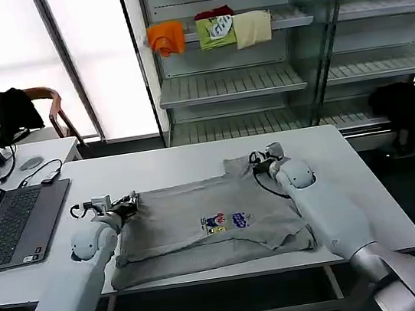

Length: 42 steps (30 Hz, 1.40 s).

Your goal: Fold and organize the clothes.

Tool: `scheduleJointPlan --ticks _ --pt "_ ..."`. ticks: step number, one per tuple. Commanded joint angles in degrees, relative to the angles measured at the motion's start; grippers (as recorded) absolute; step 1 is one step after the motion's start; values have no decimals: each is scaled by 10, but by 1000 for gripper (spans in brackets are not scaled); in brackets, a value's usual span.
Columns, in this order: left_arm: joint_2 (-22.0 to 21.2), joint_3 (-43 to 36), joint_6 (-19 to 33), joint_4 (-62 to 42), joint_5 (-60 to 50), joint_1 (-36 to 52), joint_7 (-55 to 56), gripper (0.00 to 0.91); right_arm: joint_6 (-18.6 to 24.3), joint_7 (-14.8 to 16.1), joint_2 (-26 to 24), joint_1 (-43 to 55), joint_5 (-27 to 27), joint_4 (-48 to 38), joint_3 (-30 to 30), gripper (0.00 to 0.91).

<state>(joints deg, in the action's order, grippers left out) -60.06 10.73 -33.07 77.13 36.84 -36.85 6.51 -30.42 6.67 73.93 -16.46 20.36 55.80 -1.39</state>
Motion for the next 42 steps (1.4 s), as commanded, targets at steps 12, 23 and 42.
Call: scheduleJointPlan --ticks 12,23,42 --pt "51 35 21 163 56 -73 17 10 19 -38 -73 -37 125 204 -10 0" --pt "92 77 24 270 59 -184 34 10 -3 -64 -155 -154 156 364 12 0" --pt "83 105 -1 346 62 -266 178 10 -3 -59 -264 -321 159 525 89 0"
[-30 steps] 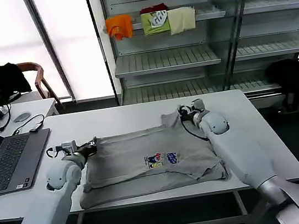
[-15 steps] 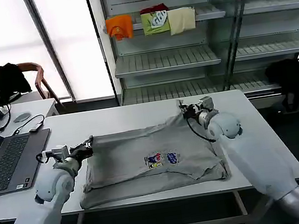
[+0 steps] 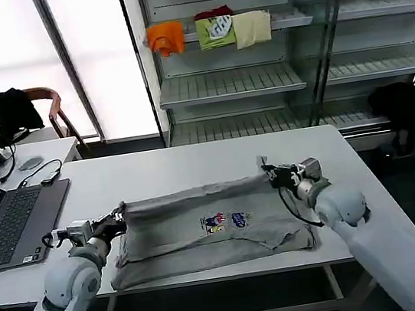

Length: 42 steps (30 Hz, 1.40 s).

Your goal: Fold and organize the clothes.

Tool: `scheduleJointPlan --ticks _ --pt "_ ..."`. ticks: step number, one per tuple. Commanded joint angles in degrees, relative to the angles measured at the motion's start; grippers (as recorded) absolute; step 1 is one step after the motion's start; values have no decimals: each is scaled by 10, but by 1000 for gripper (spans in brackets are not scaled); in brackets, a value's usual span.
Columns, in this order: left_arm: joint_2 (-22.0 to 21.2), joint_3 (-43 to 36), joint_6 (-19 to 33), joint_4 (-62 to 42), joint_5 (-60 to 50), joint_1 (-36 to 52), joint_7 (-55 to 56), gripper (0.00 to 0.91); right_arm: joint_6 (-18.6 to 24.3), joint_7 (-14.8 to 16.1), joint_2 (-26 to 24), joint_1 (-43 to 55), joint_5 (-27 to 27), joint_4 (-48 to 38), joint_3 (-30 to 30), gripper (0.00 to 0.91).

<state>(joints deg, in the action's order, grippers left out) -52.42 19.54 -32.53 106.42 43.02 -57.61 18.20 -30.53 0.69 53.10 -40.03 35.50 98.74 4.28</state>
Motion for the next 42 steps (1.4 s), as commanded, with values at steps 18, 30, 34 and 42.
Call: scheduleJointPlan --ticks 18,30,34,42 --pt "-2 28 -6 66 -30 -119 54 20 4 -9 -54 -170 -9 123 52 0" --pt "-3 27 -6 77 -49 -140 54 907 -10 -181 -29 -215 4 157 44 907" --pt "-2 21 -6 76 -67 -142 54 907 -23 -282 -13 -218 3 168 27 907" --pt "54 32 -7 142 -72 -207 61 907 -27 -429 -6 -225 16 205 19 907"
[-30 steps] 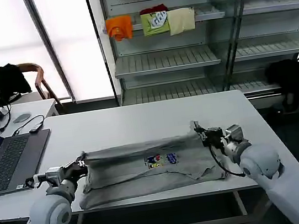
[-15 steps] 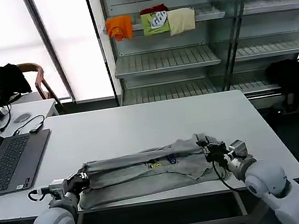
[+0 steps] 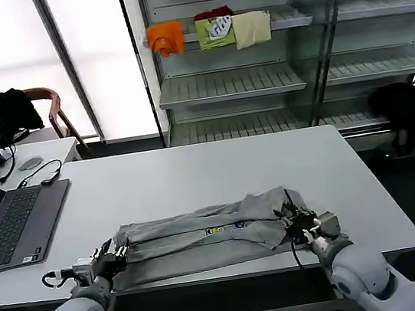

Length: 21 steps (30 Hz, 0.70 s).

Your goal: Fold and organize the clothes.

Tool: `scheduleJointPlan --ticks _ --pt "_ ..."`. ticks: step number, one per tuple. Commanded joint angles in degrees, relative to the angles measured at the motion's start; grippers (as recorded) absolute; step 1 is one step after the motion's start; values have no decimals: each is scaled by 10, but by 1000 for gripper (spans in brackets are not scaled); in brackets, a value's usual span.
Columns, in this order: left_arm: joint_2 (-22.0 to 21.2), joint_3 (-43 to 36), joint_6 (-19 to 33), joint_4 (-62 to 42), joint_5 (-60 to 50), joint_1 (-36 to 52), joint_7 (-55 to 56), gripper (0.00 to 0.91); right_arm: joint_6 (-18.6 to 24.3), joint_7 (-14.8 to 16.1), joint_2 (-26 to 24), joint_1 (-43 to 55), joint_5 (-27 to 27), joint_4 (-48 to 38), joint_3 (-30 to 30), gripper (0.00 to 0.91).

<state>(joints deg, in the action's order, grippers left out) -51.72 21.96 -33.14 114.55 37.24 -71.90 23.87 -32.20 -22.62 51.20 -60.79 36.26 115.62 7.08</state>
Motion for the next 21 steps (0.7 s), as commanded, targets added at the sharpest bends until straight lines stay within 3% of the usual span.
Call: scheduleJointPlan --ticks 1,3,4,7,8,9,12,14,16,19,21 --pt "53 12 0 73 -15 -73 7 907 -10 -206 14 -17 6 36 -6 907" --pt "60 25 0 93 -13 -92 12 907 -9 -216 15 -17 -5 38 6 907" --pt "60 34 0 103 -11 -99 13 907 -7 -205 13 -19 -15 43 13 907" --pt "36 71 0 144 -2 -106 22 907 26 -143 6 -38 -33 75 48 907" --pt "29 74 0 151 1 -107 23 907 30 -137 6 -41 -34 78 51 907" --pt "20 79 0 159 0 -109 22 907 44 -105 5 -48 -40 87 59 907" --pt "-27 71 1 147 -4 -88 22 907 95 -23 3 -72 -65 95 87 907" --pt "-81 64 6 123 -4 -65 25 907 137 32 5 -92 -77 93 105 907" --pt "-146 59 18 92 -20 -46 24 907 156 63 7 -111 -76 94 123 907" --pt "-206 60 25 71 -35 -32 23 907 176 82 5 -135 -78 94 143 907" --pt "-223 60 29 57 -42 -25 24 907 180 87 5 -146 -82 96 151 907"
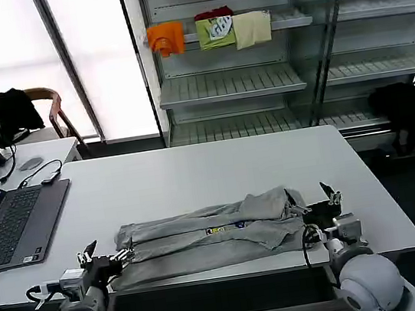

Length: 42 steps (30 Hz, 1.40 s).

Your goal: Fold and organize the clothes.

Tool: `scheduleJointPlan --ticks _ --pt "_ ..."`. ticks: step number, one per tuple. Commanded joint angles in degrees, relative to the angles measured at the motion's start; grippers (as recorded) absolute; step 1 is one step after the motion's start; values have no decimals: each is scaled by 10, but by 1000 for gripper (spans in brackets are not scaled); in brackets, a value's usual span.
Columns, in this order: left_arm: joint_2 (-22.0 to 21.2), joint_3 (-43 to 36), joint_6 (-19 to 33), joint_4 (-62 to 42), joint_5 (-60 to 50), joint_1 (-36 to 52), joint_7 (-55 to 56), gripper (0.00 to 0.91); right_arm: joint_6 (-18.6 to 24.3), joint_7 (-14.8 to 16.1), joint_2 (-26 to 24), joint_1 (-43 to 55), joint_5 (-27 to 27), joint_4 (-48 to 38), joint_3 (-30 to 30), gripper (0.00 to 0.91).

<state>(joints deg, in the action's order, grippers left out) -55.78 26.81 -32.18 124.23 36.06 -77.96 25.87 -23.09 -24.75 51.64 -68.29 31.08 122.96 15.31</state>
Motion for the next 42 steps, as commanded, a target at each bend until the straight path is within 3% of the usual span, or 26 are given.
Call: scheduleJointPlan --ticks 1,18,19,20,22,23,31,42 --pt "-190 11 27 -62 -42 40 6 907 93 111 0 -79 -30 23 76 907" --pt "-206 3 67 -102 -50 27 16 897 153 154 1 -101 -7 16 95 907" --pt "-207 3 67 -105 -46 30 17 695 155 154 1 -101 -7 16 97 907" --pt "-208 3 68 -108 -41 34 18 584 156 154 1 -102 -5 15 100 907" --pt "-209 3 68 -116 -34 39 20 161 159 153 -1 -106 -2 14 105 907" --pt "-209 2 70 -119 -31 41 20 121 161 154 -1 -108 0 13 109 907" --pt "-211 2 77 -136 -18 41 18 20 172 155 -3 -127 17 7 143 907" --pt "-235 -22 82 -132 -31 61 26 0 176 154 -2 -129 22 9 152 907"
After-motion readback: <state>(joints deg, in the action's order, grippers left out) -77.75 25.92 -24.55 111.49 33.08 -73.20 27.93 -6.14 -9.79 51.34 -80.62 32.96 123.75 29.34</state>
